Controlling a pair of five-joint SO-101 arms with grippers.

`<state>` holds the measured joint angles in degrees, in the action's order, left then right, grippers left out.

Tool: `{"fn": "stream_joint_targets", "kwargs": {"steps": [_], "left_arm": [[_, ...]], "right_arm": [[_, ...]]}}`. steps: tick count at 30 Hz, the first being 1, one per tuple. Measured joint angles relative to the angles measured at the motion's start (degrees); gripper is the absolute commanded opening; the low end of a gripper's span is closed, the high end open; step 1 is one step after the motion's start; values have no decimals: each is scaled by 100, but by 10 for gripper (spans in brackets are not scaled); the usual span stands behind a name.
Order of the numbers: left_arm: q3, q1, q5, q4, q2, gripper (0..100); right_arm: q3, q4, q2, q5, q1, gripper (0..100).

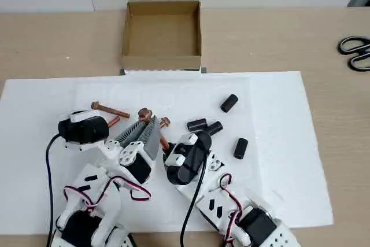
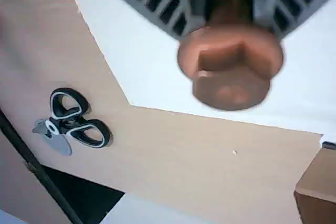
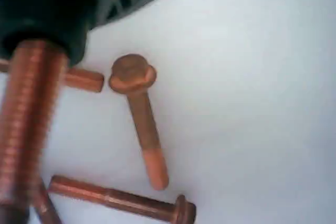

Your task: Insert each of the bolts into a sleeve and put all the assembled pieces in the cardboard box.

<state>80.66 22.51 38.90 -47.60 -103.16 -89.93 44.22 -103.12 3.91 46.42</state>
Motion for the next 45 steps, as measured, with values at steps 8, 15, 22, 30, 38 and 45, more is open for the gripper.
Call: {"fn": "stream_joint_targets", "kwargs": {"steps": [8,15,22,30,38,45], "left_arm": [[123,193,0,-79,-18,6],[123,448,-53,-264,-18,6],[123,633,-158,-879,-18,6],[114,976,-1037,-1196,-35,6],[97,1011,-1442,-1327,-62,77],[229,993,-1626,-1389,-62,203]], "right_arm": [[0,0,0,9,9,3],[0,0,0,9,-9,3],[-9,0,0,9,0,3],[0,0,9,9,9,3],[-9,9,9,9,9,3],[-26,18,18,18,-9,3]]}}
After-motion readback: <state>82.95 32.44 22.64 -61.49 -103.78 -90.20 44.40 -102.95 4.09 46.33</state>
